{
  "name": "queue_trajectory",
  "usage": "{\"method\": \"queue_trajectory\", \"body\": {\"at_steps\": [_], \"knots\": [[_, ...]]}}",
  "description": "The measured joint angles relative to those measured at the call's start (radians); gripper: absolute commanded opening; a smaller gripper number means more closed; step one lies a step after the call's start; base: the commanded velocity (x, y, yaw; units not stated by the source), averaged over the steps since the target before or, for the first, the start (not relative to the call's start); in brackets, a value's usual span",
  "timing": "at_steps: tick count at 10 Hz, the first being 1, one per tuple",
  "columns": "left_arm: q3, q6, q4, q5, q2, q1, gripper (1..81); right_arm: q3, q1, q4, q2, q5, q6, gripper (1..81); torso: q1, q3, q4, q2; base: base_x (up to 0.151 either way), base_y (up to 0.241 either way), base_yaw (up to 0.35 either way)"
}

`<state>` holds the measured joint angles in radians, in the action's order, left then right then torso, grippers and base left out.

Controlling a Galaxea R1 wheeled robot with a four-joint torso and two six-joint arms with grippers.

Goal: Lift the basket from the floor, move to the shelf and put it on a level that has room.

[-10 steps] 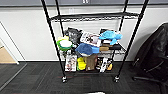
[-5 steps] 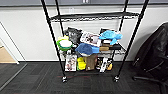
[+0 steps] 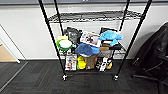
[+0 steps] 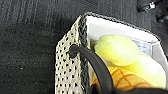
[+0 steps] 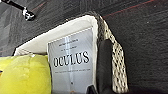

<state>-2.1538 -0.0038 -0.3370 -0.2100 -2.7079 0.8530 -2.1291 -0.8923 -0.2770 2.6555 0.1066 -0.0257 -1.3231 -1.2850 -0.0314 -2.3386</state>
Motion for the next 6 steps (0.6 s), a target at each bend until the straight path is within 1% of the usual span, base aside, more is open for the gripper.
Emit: {"method": "queue_trajectory", "body": {"at_steps": [3, 5, 6], "knots": [[0.0, 0.0, -0.004, -0.003, -0.001, -0.032, 1.0, -0.012, 0.044, 0.002, 0.017, 0.013, -0.001, 1.0, 0.064, 0.0, 0.0, 0.101, 0.0, 0.0, 0.0], [0.002, -0.001, -0.008, -0.036, -0.005, -0.065, 1.0, -0.035, 0.079, 0.008, 0.023, 0.068, -0.004, 1.0, 0.108, -0.001, 0.0, 0.169, 0.0, 0.0, 0.0], [0.006, -0.002, -0.016, -0.043, -0.007, -0.08, 1.0, -0.054, 0.089, 0.009, 0.03, 0.082, -0.004, 1.0, 0.128, 0.0, 0.0, 0.201, 0.0, 0.0, 0.0]]}}
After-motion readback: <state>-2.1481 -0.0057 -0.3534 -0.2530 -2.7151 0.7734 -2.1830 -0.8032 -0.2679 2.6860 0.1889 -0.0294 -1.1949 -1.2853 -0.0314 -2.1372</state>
